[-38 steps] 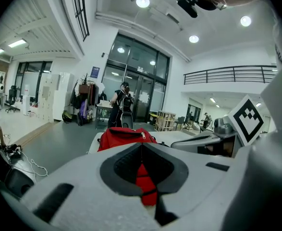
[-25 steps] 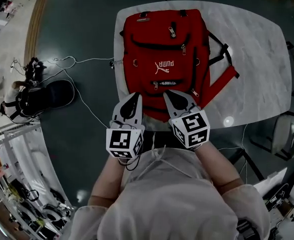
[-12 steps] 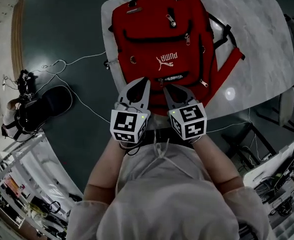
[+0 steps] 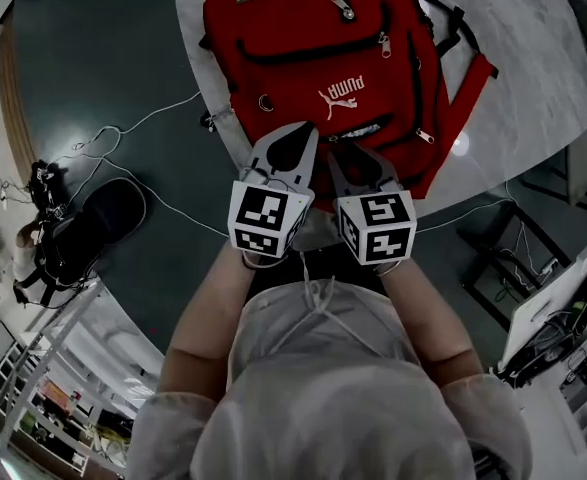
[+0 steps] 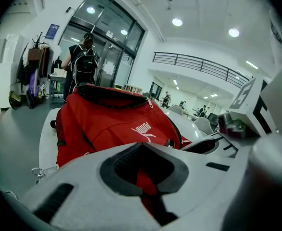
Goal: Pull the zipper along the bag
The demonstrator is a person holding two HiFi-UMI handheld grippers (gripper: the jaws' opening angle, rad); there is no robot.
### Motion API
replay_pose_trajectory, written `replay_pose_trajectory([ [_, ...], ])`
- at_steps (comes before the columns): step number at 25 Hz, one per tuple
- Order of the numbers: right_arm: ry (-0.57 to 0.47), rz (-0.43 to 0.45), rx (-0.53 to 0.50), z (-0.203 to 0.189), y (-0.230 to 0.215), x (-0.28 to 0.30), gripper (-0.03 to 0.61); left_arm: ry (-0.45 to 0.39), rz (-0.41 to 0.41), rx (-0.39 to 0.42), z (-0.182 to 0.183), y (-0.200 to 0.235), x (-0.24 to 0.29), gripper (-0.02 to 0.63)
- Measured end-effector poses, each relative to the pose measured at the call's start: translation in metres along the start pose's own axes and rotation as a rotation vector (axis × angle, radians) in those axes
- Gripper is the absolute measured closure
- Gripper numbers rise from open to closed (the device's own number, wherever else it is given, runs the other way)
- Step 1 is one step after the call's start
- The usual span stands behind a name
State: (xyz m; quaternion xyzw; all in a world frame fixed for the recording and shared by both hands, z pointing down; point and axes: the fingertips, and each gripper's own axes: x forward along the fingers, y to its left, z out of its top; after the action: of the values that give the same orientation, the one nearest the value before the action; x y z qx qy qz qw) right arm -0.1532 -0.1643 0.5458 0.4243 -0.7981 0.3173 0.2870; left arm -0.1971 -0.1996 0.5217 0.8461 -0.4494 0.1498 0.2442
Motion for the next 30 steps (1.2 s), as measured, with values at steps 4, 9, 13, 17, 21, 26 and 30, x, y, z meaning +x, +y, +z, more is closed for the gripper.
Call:
replay_pose_trajectory([
  [4,0.019,-0.077,-0.025,0.0,-0.003,0.003,0.472,0.019,-0.036,0.0,-0.003,0.002,0.007,0.594],
  [9,0.013,-0.196,-0.076,0.002,-0.002,0.007,0.48,0.021,-0.055,-0.012,-0.006,0.004,0.01,0.594],
  [13,0.001,-0.207,-0.106,0.004,-0.004,0.005,0.517,0.021,-0.067,-0.022,-0.006,0.004,0.01,0.594],
  [17,-0.004,-0.17,-0.146,0.003,-0.002,0.0,0.541,0.017,-0.101,-0.023,-0.006,-0.005,0.007,0.594],
  [21,0.007,-0.107,-0.155,0.003,0.0,-0.006,0.545,0.047,-0.11,-0.035,-0.014,-0.009,0.011,0.594],
  [26,0.075,-0.012,-0.154,0.004,0.005,-0.014,0.552,0.097,-0.084,0.032,-0.019,-0.008,0.016,0.594],
  [30,0.128,0.018,-0.222,0.005,0.002,-0.016,0.552,0.104,-0.06,0.044,-0.023,-0.007,0.015,0.594],
])
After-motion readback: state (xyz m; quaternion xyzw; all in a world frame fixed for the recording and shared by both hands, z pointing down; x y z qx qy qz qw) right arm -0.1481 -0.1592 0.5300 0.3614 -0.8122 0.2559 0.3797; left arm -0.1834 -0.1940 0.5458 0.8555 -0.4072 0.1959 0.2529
